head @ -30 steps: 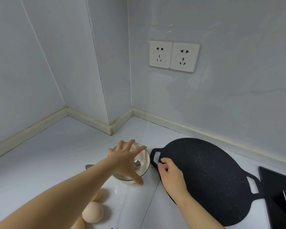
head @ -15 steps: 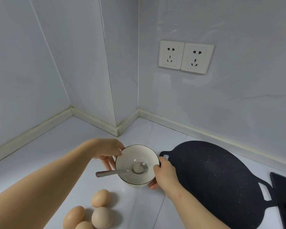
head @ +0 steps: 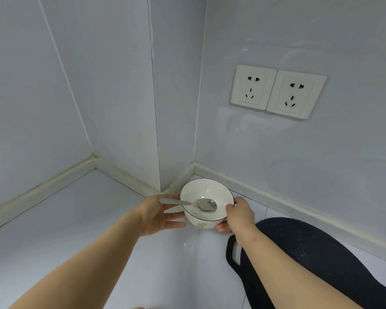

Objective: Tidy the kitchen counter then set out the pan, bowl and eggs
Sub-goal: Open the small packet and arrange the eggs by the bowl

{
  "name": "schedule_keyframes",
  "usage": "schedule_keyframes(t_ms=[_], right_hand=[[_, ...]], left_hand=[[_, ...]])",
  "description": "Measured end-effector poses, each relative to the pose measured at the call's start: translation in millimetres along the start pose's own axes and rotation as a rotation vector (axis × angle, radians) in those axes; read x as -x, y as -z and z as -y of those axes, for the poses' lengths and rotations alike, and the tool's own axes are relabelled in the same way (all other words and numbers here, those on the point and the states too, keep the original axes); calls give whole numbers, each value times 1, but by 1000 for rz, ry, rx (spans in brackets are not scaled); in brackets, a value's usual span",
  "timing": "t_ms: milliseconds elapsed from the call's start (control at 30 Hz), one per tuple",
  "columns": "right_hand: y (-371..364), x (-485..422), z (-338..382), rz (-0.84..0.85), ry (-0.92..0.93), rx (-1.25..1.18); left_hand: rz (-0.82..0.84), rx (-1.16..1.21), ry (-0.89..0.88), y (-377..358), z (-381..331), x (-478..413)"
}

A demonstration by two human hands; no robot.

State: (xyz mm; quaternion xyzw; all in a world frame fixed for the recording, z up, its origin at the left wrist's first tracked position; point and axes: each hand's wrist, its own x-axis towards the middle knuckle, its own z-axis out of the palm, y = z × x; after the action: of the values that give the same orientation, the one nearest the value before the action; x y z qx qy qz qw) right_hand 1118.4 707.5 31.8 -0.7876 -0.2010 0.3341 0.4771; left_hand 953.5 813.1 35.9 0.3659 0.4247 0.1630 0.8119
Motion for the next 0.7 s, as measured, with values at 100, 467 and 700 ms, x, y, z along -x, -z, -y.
schedule_keyframes(t_ms=[100, 467, 700], right_hand=[[-1, -16, -1, -7, -21, -14], [-12, -28, -8, 17, -50, -105], [-18, -9, -11, 44, -122, -201]], left_hand=[[-18, 70, -29, -5, 6, -16], [-79, -79, -151, -6, 15, -28], [-37, -86, -182, 0, 25, -16]])
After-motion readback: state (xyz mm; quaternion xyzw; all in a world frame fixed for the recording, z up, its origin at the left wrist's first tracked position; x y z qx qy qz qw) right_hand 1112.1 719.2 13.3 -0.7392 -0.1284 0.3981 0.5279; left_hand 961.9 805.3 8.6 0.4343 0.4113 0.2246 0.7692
